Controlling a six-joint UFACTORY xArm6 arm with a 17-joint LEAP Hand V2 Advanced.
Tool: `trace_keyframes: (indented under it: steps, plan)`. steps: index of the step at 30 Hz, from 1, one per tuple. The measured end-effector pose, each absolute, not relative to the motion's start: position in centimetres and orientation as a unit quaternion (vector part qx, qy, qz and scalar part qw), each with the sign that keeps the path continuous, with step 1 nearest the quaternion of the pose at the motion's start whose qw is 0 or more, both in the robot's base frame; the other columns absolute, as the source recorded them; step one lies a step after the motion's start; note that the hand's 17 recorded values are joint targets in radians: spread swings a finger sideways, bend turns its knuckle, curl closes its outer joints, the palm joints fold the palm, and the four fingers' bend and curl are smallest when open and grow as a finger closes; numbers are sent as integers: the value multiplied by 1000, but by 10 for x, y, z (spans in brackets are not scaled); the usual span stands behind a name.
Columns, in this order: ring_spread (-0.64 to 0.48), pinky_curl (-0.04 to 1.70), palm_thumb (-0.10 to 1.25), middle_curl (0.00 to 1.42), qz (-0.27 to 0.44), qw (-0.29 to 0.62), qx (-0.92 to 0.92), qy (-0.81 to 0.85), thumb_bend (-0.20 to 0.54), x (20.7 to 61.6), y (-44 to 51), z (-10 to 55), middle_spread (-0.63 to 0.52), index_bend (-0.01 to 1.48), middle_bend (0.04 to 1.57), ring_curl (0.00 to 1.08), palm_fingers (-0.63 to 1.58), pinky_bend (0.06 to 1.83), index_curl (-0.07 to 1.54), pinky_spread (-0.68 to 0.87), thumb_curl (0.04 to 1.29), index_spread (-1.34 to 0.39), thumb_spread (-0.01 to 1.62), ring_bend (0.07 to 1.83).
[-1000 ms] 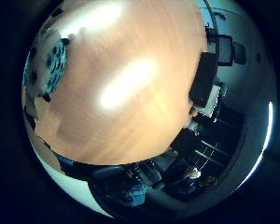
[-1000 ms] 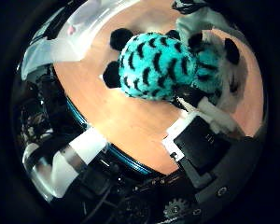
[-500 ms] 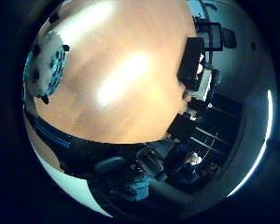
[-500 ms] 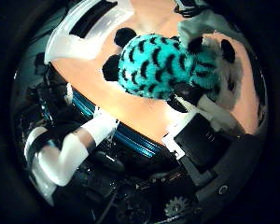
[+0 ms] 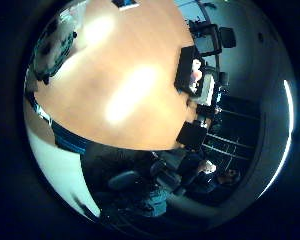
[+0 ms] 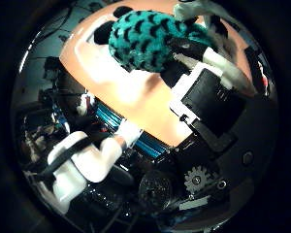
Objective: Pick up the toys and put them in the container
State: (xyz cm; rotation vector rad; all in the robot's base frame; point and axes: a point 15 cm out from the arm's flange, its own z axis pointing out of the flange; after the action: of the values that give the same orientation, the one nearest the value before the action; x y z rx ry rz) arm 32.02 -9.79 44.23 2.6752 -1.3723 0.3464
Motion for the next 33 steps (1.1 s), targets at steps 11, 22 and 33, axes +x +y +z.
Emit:
trace_keyframes:
  steps: [11, 22, 33]
  plan:
    - [-379, 410, 1055, 695, 147, -12, 899, -412, -18, 339, 0, 529, -443, 395, 765, 476, 1109, 1050, 505, -556, 452, -515, 968, 949]
    - [-373, 417, 1052, 713, 141, -61, 923, -353, -20, 347, 137, 561, -437, 342, 767, 507, 1101, 1054, 603, -553, 472, -527, 949, 940]
    - [-378, 414, 1059, 725, 136, -82, 933, -324, -18, 369, 224, 538, -428, 295, 760, 524, 1101, 1042, 672, -559, 486, -545, 940, 930]
